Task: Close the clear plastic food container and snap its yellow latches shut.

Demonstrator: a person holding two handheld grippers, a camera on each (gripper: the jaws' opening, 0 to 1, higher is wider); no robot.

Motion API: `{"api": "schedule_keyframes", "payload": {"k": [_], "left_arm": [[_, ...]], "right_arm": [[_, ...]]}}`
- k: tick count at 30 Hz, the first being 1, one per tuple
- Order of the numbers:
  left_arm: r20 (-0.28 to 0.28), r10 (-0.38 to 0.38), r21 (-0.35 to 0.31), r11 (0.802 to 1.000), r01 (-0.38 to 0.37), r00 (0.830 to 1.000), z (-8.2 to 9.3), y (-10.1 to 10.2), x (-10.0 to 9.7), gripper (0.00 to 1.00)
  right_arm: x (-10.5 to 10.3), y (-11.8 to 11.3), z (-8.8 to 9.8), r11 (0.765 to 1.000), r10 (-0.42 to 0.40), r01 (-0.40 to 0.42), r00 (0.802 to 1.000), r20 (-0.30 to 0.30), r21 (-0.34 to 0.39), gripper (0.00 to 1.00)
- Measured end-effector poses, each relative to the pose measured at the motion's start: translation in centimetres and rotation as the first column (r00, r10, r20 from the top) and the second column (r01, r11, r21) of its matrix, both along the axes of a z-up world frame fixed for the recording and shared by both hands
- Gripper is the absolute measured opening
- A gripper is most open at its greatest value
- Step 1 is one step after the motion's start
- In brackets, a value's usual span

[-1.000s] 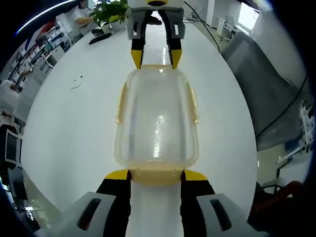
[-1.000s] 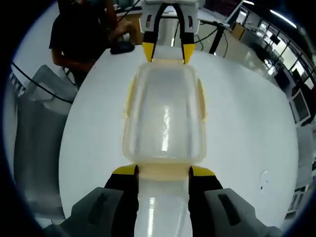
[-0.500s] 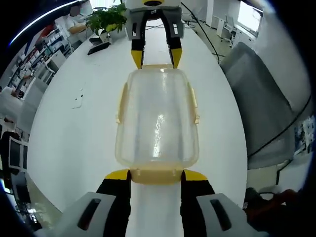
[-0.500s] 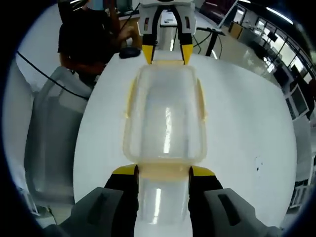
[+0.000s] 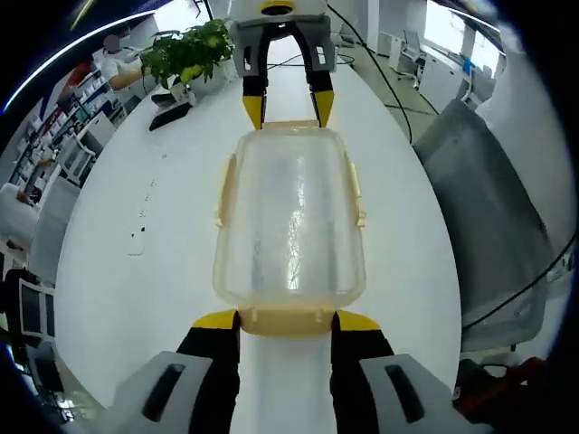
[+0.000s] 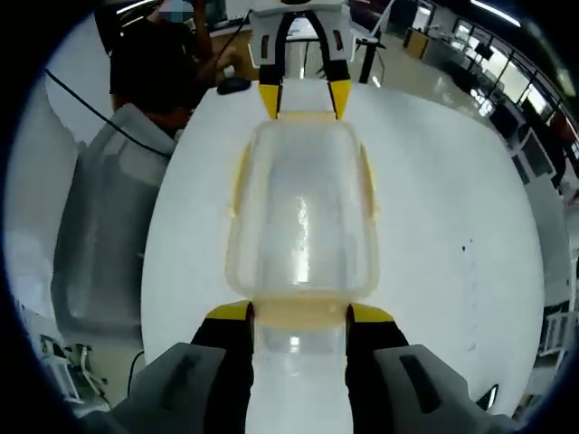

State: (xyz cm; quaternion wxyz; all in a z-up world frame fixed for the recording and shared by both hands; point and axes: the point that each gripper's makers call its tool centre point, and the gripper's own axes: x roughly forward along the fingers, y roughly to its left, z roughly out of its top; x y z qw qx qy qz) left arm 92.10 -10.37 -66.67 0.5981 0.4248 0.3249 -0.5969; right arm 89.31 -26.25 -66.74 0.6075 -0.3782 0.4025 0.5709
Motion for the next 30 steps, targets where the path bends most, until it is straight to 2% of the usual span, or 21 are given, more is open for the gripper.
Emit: {"api": "schedule_keyframes", "payload": {"k": [5, 13, 30], "left_arm": [[0.003, -0.016, -0.007, 1.0, 0.016, 1.0, -0.8, -2.3, 0.0, 0.33], [0.004, -0.019, -0.019, 1.0, 0.019, 1.0, -2.6, -4.9, -0.2, 0.33], [-0.011, -0.018, -0.031, 0.999, 0.017, 1.0, -4.4, -7.5, -0.4, 0.33]], "right_arm": [[-0.3, -2.5, -0.8, 1.0, -0.013, 0.013, 1.0, -0.012, -0.026, 0.36], [-0.7, -4.8, -1.8, 0.999, -0.018, 0.018, 1.0, -0.02, -0.041, 0.36], [-0.9, -7.5, -4.5, 0.998, -0.007, 0.005, 0.999, -0.032, -0.066, 0.36]]}}
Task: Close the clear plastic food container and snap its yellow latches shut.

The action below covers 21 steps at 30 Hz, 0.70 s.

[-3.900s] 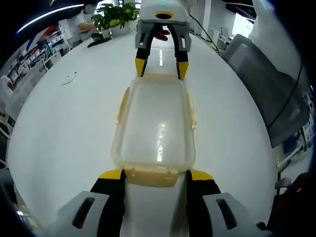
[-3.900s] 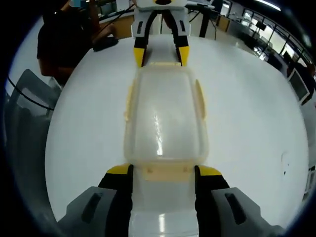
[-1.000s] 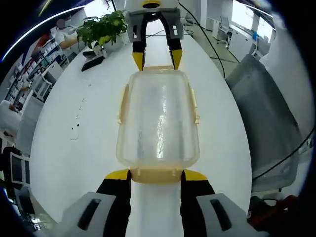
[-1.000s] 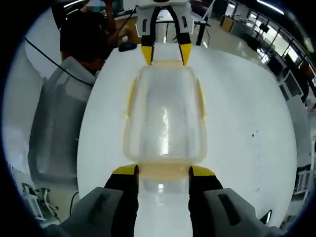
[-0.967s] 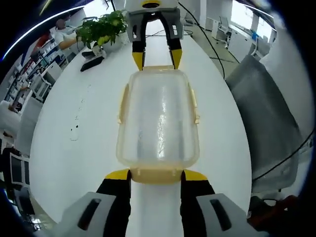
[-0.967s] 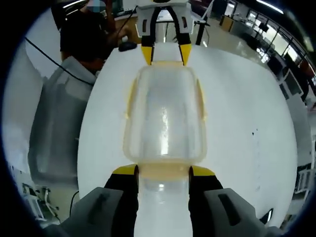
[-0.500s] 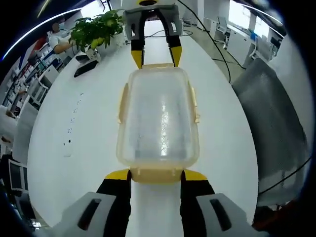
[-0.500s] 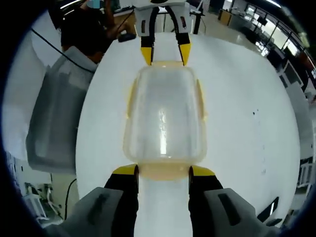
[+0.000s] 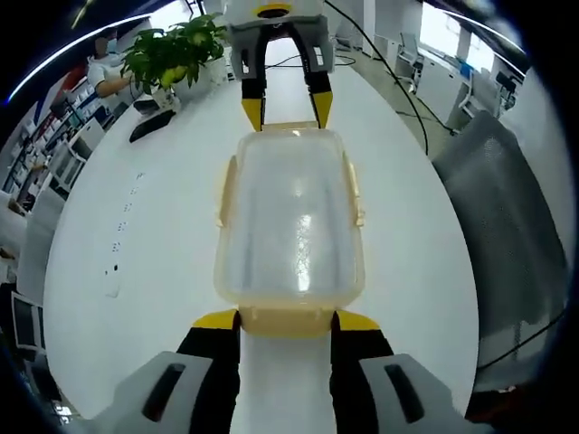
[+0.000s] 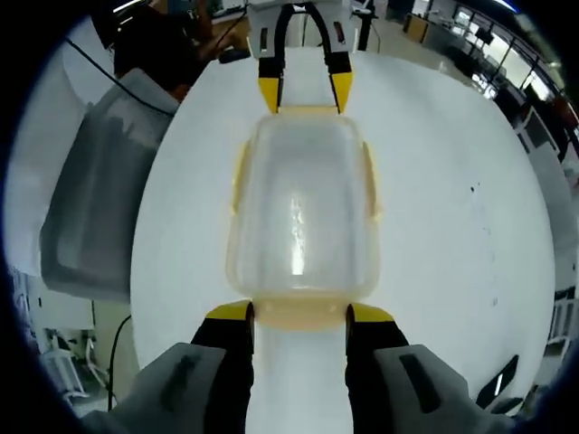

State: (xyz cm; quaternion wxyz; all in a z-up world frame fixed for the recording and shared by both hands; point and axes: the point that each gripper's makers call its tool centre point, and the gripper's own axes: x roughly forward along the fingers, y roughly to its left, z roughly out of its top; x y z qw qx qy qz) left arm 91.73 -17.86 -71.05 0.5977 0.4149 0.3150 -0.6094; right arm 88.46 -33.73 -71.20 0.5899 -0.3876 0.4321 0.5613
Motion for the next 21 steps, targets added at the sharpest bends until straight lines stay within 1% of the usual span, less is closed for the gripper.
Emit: {"api": "schedule_keyframes", "payload": {"k": [3, 5, 9, 14, 21], "left_arm": [[-0.003, -0.007, 0.009, 1.0, 0.007, 1.0, -0.4, -0.2, -0.2, 0.33], [0.005, -0.013, 0.013, 1.0, 0.013, 1.0, -0.6, -0.2, -0.3, 0.32], [0.007, -0.014, 0.016, 1.0, 0.014, 1.0, -0.6, -0.2, -0.2, 0.33], [0.014, -0.027, 0.018, 0.999, 0.027, 1.0, -0.7, -0.3, -0.2, 0.33], [0.016, -0.034, 0.021, 0.999, 0.033, 0.999, -0.7, -0.4, -0.2, 0.33]], "right_arm": [[0.0, -0.1, -0.2, 1.0, 0.004, -0.004, 1.0, -0.003, -0.007, 0.36], [0.0, -0.1, -0.2, 1.0, 0.005, -0.005, 1.0, -0.001, -0.008, 0.36], [0.1, -0.2, -0.5, 1.0, 0.006, -0.006, 1.0, -0.007, -0.012, 0.36], [0.3, -0.4, -0.9, 0.999, 0.016, -0.016, 1.0, 0.002, -0.028, 0.36], [0.3, -0.5, -1.2, 1.0, 0.013, -0.013, 1.0, 0.0, -0.025, 0.36]]}}
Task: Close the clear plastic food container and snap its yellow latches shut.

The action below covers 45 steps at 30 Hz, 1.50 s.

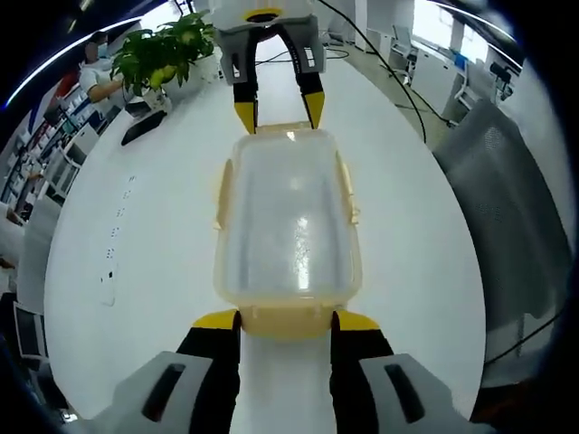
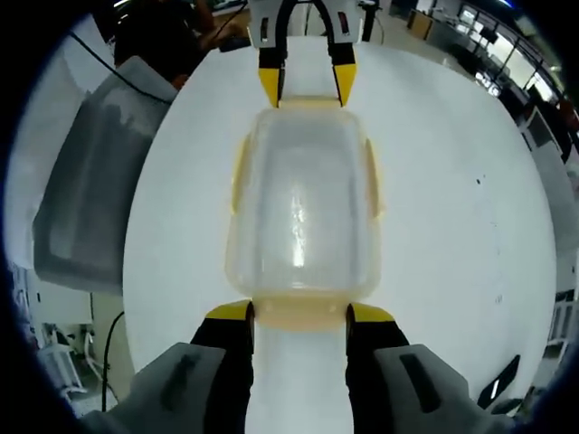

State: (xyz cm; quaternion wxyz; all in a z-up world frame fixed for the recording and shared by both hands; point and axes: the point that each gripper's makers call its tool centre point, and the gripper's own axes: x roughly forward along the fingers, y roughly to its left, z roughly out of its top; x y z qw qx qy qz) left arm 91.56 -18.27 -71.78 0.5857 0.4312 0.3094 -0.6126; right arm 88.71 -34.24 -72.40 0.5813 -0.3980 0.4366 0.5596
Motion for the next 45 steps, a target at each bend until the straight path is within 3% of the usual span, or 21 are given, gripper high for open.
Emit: {"api": "schedule_keyframes", "payload": {"k": [16, 20, 25, 34, 45], "left_arm": [[0.026, -0.021, 0.014, 1.0, 0.02, 0.999, -0.3, -0.3, 0.1, 0.33], [0.054, -0.043, 0.05, 0.998, 0.04, 0.998, -0.7, 0.3, 0.3, 0.34], [0.054, -0.029, 0.051, 0.998, 0.026, 0.998, -0.6, 0.7, 0.3, 0.37], [0.056, -0.019, 0.043, 0.999, 0.017, 0.998, 0.1, 0.8, 0.3, 0.37], [0.045, 0.03, 0.03, 0.999, -0.031, 0.999, 1.6, 1.0, 0.1, 0.35]], "right_arm": [[-0.2, -0.3, -0.2, 1.0, -0.011, 0.011, 1.0, -0.003, -0.002, 0.37], [-0.3, -1.9, -0.8, 0.994, 0.076, -0.073, 0.997, 0.032, -0.083, 0.3], [-0.8, -2.5, -1.2, 0.996, 0.026, -0.026, 1.0, 0.008, -0.08, 0.36], [-0.8, -2.5, -0.5, 0.998, 0.012, -0.011, 1.0, 0.026, -0.069, 0.35], [-0.7, -1.4, 1.7, 1.0, -0.006, 0.008, 0.998, 0.068, -0.023, 0.36]]}}
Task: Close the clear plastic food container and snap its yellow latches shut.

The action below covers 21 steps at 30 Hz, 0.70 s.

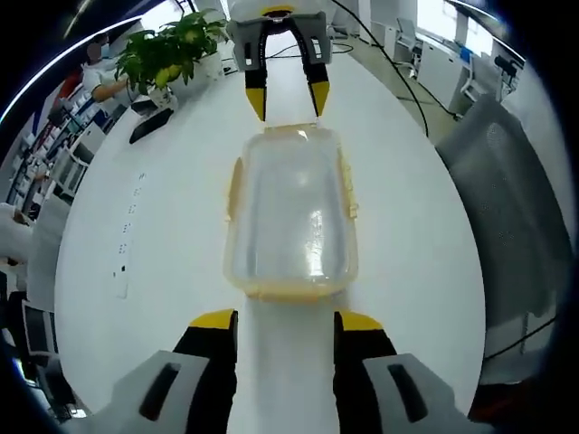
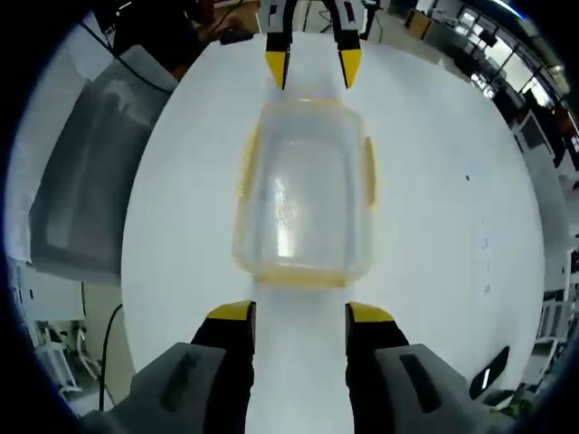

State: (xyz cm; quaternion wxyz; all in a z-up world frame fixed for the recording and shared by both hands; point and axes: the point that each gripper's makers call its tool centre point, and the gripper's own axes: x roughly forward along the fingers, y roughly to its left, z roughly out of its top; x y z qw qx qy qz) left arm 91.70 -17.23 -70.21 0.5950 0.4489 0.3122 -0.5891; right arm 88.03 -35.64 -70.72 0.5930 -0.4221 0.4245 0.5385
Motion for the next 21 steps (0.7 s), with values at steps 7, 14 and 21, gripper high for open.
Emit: {"api": "schedule_keyframes", "payload": {"k": [7, 14, 21], "left_arm": [[0.047, 0.134, -0.044, 0.99, -0.132, 0.99, 1.4, 0.0, 0.9, 0.34], [0.044, 0.287, -0.137, 0.951, -0.279, 0.957, 1.6, -0.2, 0.9, 0.33], [-0.03, 0.467, -0.289, 0.842, -0.455, 0.884, 1.6, -0.9, 0.3, 0.3]], "right_arm": [[-0.2, 1.6, 1.4, 0.988, -0.099, 0.095, 0.995, 0.032, 0.119, 0.34], [-0.9, 2.2, 1.8, 0.961, -0.199, 0.181, 0.977, 0.07, 0.208, 0.34], [0.2, 1.4, 2.3, 0.818, -0.496, 0.437, 0.865, 0.073, 0.375, 0.32]]}}
